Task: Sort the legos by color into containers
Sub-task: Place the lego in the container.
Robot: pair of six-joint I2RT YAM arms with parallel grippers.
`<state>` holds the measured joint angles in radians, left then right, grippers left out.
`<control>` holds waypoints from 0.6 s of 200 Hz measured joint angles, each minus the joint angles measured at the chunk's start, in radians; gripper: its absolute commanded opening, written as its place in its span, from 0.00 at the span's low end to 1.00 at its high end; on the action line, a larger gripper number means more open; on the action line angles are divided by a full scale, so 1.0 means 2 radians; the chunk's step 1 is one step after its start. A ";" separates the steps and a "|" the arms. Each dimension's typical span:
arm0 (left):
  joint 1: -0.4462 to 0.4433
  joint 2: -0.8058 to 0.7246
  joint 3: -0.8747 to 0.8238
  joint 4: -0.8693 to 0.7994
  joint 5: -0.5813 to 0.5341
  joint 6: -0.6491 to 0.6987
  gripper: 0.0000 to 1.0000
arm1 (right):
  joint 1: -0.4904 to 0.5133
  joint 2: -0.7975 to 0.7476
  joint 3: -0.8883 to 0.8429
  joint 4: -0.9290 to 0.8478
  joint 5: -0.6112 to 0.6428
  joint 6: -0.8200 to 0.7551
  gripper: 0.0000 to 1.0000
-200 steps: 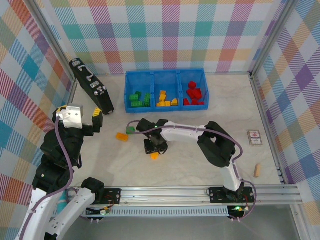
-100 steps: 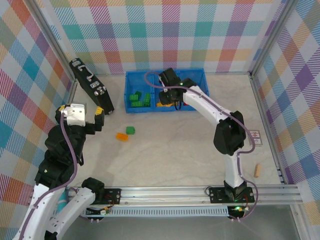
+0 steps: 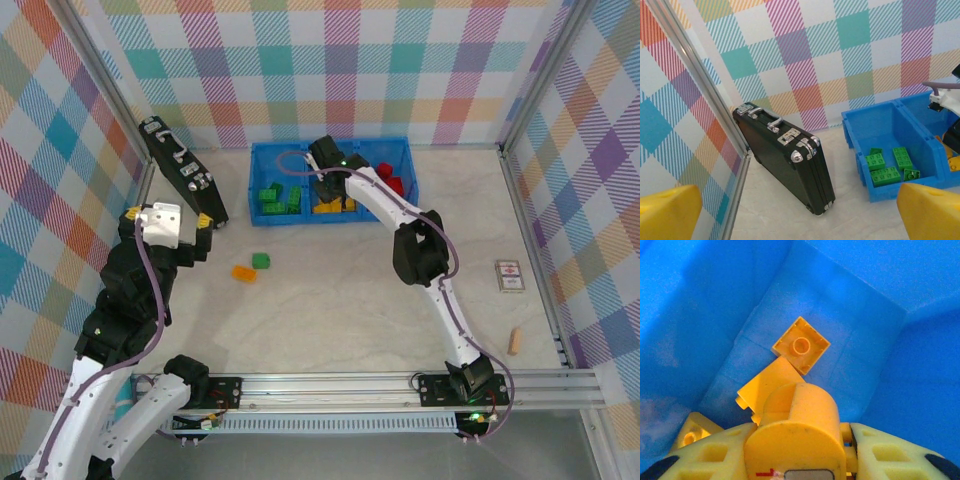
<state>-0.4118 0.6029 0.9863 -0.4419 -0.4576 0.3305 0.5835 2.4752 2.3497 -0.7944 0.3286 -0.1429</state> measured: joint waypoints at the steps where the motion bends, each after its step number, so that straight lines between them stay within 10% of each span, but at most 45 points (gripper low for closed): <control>1: -0.001 0.000 0.000 0.000 0.000 0.000 1.00 | 0.000 0.000 0.000 0.000 0.000 0.000 0.49; 120: -0.021 -0.043 0.008 0.000 0.000 0.006 1.00 | 0.028 -0.180 -0.174 0.058 -0.065 -0.075 0.75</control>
<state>-0.4530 0.5167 1.0027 -0.4427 -0.4568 0.3420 0.6392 2.1147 2.0014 -0.6788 0.1982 -0.2928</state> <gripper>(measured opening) 0.999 0.747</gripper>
